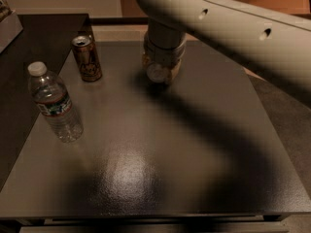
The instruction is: Move blue plastic bottle near orange can
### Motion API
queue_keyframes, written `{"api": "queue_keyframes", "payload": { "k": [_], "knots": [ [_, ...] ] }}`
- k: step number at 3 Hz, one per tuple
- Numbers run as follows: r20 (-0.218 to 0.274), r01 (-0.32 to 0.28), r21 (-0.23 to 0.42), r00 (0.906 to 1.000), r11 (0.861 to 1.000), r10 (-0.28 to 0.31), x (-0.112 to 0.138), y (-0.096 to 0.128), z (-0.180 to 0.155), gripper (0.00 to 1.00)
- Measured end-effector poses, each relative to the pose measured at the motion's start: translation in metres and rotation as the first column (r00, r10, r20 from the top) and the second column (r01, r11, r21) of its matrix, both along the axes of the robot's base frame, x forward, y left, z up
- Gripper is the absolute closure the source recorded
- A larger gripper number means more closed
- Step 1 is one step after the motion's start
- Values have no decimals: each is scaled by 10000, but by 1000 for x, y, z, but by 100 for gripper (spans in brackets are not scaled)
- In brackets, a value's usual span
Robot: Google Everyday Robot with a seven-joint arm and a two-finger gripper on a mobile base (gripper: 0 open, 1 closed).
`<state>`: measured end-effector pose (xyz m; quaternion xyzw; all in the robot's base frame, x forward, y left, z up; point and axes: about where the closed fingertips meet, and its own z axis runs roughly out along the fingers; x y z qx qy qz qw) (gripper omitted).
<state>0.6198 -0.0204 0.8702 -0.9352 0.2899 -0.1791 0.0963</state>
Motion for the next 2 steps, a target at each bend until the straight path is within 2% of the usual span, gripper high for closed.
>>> {"api": "queue_keyframes", "payload": {
  "k": [1,2],
  "knots": [
    [535,-1076,2,9928,9942,1075,-33,-2,11,100],
    [824,-2145,-269,9729,9763,2160,-67,2,10,100]
  ]
}}
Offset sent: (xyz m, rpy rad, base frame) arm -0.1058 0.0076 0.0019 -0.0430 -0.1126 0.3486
